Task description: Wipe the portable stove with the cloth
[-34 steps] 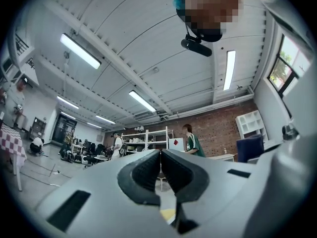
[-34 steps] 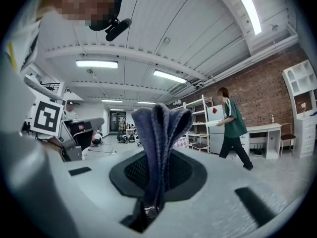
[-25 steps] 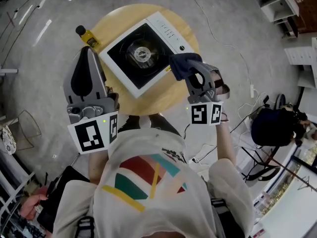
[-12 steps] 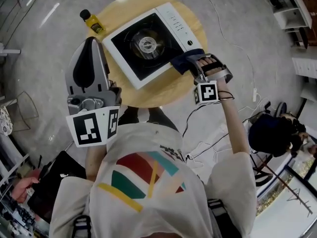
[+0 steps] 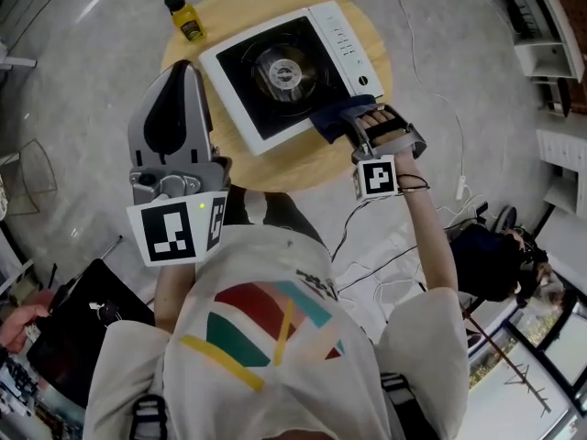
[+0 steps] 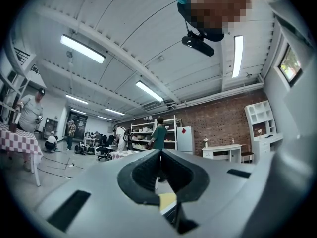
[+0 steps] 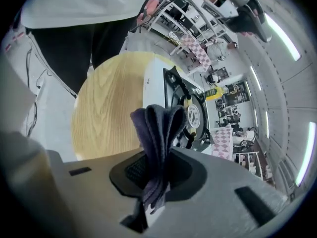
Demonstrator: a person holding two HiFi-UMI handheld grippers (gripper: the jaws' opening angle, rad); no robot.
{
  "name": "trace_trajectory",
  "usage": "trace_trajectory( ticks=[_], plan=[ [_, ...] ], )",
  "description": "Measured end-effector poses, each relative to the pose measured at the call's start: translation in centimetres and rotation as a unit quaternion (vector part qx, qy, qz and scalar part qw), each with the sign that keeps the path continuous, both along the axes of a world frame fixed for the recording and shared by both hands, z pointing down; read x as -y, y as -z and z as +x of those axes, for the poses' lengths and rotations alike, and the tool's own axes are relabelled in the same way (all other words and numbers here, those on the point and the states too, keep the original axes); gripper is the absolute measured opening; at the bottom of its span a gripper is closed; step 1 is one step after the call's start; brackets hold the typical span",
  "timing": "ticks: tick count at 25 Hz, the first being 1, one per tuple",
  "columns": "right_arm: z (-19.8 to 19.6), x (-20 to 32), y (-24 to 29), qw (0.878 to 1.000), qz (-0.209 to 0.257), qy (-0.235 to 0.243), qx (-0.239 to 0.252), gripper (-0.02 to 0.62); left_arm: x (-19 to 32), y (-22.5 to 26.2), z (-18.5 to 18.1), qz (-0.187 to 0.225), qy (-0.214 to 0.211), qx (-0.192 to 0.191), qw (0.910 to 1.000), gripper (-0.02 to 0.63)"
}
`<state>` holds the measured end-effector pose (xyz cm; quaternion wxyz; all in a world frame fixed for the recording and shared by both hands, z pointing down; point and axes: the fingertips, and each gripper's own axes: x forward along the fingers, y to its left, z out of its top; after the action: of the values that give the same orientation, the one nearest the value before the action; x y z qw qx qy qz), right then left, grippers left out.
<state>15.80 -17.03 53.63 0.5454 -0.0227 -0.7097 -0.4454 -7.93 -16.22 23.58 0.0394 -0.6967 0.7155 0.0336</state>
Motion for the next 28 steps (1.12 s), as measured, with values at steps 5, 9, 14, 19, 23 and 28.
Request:
trace_trajectory(
  ticks=[5, 9, 14, 19, 23, 28],
  plan=[
    [-2.8, -3.2, -0.1, 0.999, -0.027, 0.022, 0.005, 0.031, -0.9, -0.4, -1.4, -0.002, 0.014, -0.001, 0.9999, 0.006],
    [-5.2, -5.9, 0.0, 0.998, -0.044, 0.044, 0.009, 0.031, -1.8, -0.8, -2.8, -0.005, 0.026, -0.005, 0.9996, 0.006],
    [-8.6, -8.4, 0.5, 0.996, -0.047, 0.067, 0.033, 0.031, -2.8, -1.1, -4.7, -0.006, 0.041, -0.009, 0.9991, 0.006],
    [-11.0, -11.2, 0.7, 0.993, -0.089, 0.064, 0.048, 0.031, -3.5, -1.2, -6.1, -0.003, 0.048, -0.012, 0.9988, 0.006],
    [-12.4, -12.4, 0.7, 0.989, -0.131, 0.046, 0.059, 0.031, -3.7, -1.5, -7.2, -0.003, 0.051, -0.017, 0.9985, 0.006],
    [-13.8, -13.3, 0.8, 0.982, -0.175, 0.007, 0.072, 0.031, -3.9, -2.0, -8.6, -0.006, 0.055, -0.029, 0.9980, 0.006]
  ],
)
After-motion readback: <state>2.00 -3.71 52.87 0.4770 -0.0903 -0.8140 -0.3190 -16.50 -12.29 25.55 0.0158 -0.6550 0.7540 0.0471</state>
